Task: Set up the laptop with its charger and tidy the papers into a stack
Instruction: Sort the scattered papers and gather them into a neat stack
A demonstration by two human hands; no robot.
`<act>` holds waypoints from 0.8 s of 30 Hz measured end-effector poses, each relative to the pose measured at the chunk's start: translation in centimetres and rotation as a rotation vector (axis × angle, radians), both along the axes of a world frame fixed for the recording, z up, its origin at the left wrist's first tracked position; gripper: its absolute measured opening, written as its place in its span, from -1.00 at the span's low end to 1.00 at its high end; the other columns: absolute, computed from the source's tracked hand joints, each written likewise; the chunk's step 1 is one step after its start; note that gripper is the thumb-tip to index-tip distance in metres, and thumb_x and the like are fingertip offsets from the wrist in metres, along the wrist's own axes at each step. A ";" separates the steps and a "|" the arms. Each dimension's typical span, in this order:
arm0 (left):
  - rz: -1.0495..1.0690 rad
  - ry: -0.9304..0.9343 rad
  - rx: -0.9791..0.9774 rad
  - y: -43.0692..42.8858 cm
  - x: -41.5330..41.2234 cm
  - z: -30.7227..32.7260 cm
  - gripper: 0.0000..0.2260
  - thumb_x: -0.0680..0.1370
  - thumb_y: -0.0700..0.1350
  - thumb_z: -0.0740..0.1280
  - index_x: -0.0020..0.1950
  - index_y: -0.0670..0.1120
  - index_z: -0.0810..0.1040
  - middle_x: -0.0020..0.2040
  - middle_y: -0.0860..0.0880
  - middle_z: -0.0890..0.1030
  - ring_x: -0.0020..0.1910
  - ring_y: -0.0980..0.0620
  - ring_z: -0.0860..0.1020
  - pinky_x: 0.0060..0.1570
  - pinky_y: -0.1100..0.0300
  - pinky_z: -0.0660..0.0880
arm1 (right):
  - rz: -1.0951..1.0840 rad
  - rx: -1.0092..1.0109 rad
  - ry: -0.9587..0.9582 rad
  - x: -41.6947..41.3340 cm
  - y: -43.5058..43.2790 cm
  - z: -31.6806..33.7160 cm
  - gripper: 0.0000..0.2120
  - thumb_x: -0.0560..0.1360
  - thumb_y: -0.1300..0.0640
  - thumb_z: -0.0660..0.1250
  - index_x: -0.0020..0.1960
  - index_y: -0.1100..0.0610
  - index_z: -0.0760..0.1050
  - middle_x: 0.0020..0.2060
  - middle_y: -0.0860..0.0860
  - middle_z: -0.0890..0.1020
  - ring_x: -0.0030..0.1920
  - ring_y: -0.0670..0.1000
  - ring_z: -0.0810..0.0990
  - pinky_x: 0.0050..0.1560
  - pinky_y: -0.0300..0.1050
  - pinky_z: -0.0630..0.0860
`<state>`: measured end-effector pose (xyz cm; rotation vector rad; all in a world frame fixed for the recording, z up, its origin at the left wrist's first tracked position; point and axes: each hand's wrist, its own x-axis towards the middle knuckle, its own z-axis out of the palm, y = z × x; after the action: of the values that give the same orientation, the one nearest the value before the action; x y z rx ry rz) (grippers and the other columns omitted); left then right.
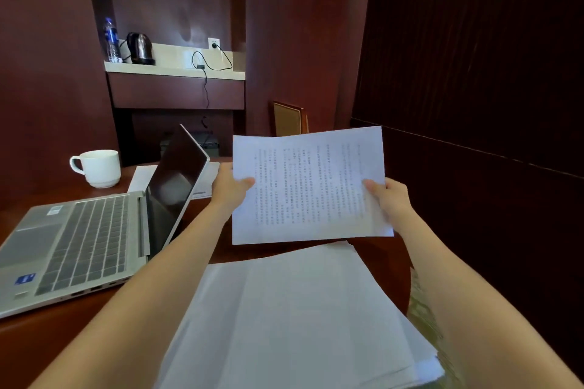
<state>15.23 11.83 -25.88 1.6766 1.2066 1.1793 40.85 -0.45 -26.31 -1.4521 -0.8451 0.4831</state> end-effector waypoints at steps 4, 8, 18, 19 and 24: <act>0.055 0.055 0.033 -0.8 1.0 0.8 -0.33 0.50 -0.24 0.37 0.49 -0.15 0.08 0.37 -0.18 0.35 0.36 -0.15 0.33 0.24 0.07 0.33 | -0.002 0.006 0.079 0.3 -0.5 0.8 -0.87 0.55 0.22 0.29 0.07 0.24 0.49 0.03 0.16 0.59 -0.17 0.05 0.58 0.00 0.03 0.52; 0.146 0.203 0.149 -1.6 1.0 1.3 -0.32 0.49 -0.17 0.40 0.50 -0.06 0.10 0.42 -0.19 0.25 0.39 -0.19 0.23 0.35 -0.05 0.21 | 0.077 -0.091 0.160 0.4 -1.3 0.6 -0.70 0.54 0.27 0.29 0.25 0.29 0.45 0.04 0.13 0.59 -0.09 0.09 0.59 -0.10 -0.04 0.53; -0.170 0.604 0.348 -3.8 2.5 1.5 -0.58 0.58 -0.10 0.26 0.43 -0.07 0.28 0.40 -0.13 0.34 0.38 -0.13 0.27 0.31 0.04 0.24 | 0.440 -0.340 0.267 1.0 -2.9 -0.4 -0.75 0.53 0.29 0.28 0.20 0.25 0.50 0.04 0.10 0.62 -0.09 0.05 0.66 -0.18 -0.13 0.62; -0.160 0.647 0.382 -4.1 2.6 1.4 -0.59 0.59 -0.09 0.25 0.43 -0.07 0.28 0.40 -0.12 0.34 0.38 -0.13 0.27 0.32 0.03 0.23 | 0.478 -0.351 0.261 0.9 -3.1 -0.5 -0.79 0.53 0.30 0.26 0.16 0.23 0.51 0.03 0.10 0.63 -0.13 0.03 0.68 -0.21 -0.15 0.63; -0.255 0.615 0.304 -4.0 2.2 1.5 -0.71 0.60 -0.15 0.23 0.32 -0.11 0.39 0.26 -0.10 0.48 0.24 -0.10 0.45 0.12 0.13 0.38 | 0.674 -0.457 0.220 0.8 -4.3 -0.7 -0.78 0.55 0.27 0.21 0.18 0.20 0.50 0.06 0.10 0.63 -0.07 0.07 0.68 -0.07 -0.04 0.63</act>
<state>17.42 7.86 -24.42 2.4587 1.1429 0.7299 41.62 -4.76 -26.97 -1.4564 -1.0829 1.3904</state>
